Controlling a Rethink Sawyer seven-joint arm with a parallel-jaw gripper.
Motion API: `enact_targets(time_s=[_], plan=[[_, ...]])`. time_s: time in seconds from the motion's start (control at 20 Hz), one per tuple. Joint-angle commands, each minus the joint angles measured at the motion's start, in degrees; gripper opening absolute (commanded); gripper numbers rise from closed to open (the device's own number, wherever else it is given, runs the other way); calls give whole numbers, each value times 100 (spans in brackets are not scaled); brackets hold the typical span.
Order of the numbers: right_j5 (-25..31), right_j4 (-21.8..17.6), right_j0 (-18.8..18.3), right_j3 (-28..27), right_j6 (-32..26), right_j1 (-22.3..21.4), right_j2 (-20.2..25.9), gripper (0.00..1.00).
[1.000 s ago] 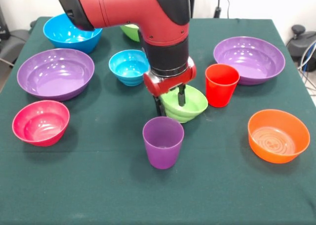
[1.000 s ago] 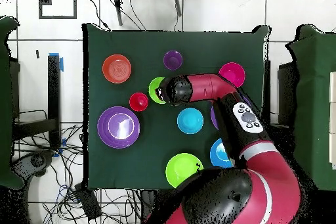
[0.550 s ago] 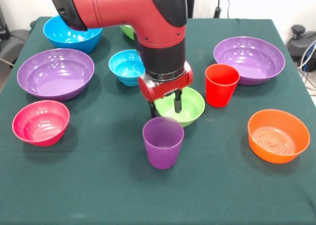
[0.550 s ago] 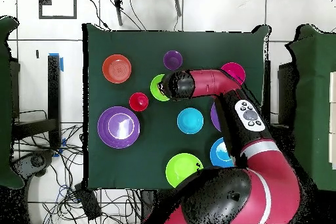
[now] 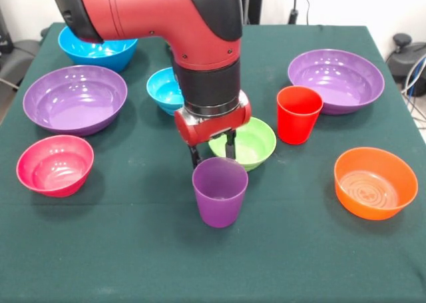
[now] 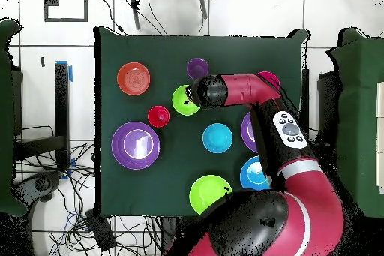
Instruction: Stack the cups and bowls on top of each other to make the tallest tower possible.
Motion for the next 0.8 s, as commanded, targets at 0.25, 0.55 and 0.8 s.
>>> enact_targets(time_s=[0.25, 0.55, 0.8], plan=[[788, -440, 247, -590, -347, 365, -511, 100], [882, -512, 323, -514, -486, 327, -615, 0], [849, -466, 355, -375, -381, 282, -613, 0]])
